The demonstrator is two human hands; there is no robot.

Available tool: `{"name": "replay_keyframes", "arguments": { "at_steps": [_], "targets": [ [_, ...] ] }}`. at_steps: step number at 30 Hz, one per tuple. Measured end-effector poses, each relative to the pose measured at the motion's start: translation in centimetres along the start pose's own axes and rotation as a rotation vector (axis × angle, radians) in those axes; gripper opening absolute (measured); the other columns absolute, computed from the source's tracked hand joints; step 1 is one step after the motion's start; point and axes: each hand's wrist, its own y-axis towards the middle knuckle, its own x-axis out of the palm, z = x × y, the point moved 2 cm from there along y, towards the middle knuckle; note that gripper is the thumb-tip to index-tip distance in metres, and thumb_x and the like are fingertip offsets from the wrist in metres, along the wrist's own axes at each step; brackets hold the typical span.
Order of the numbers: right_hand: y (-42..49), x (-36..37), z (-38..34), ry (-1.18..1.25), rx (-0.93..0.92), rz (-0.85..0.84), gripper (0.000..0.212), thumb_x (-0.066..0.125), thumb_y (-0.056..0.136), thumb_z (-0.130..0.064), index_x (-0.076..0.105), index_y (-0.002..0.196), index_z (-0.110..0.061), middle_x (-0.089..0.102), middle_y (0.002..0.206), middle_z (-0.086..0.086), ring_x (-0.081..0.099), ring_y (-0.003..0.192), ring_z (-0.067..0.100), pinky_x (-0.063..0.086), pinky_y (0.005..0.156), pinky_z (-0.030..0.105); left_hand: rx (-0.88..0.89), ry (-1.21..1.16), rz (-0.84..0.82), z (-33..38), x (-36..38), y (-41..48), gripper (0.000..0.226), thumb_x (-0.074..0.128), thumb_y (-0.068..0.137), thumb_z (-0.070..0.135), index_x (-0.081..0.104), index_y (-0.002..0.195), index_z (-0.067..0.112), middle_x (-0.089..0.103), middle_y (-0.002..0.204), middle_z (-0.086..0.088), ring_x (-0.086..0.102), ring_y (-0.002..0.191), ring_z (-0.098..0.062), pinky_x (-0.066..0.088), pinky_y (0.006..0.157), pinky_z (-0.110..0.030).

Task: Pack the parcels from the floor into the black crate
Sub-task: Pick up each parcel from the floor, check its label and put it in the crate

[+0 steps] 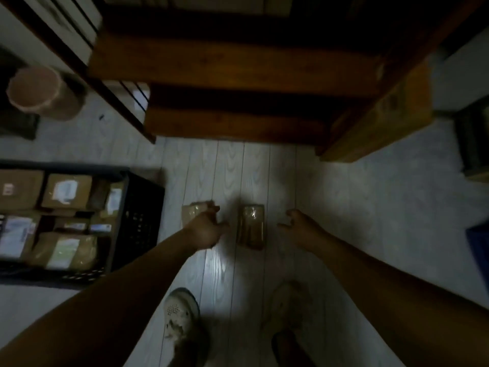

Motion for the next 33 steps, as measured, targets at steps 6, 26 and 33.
{"name": "replay_keyframes", "arguments": {
  "at_steps": [6,26,33],
  "targets": [
    [15.6,7.4,6.5,0.048,0.023,-0.059,0.049,0.06,0.09,-0.037,0.047,0.131,-0.014,0.057,0.122,0.002,0.059,0.102,0.021,0.051,0.087,0.034,-0.106,-0.087,-0.028,-7.7,7.9,15.9,0.06,0.06,0.091,0.022,0.032,0.143,0.011,0.054,0.125,-0.014,0.061,0.099,-0.036,0.053,0.08,-0.042],
    [12.5,9.9,4.4,0.423,-0.052,0.006,0.042,0.052,0.097,-0.025,0.04,0.137,-0.03,0.054,0.111,-0.009,0.049,0.079,-0.001,0.04,0.058,0.016,0.02,-0.37,-0.101,-7.4,9.0,14.7,0.04,0.049,0.096,0.024,0.044,0.136,0.023,0.058,0.124,-0.005,0.062,0.102,-0.018,0.057,0.077,-0.028],
    [-8.3,3.1,-7.9,0.489,-0.146,0.176,0.041,0.044,0.099,-0.032,0.039,0.14,-0.032,0.056,0.131,0.001,0.059,0.109,0.021,0.053,0.086,0.036,0.257,-0.254,0.033,1.7,-3.2,-5.4,0.038,0.039,0.101,0.027,0.042,0.138,0.03,0.053,0.132,0.004,0.055,0.107,-0.008,0.05,0.082,-0.015]
  ]
}}
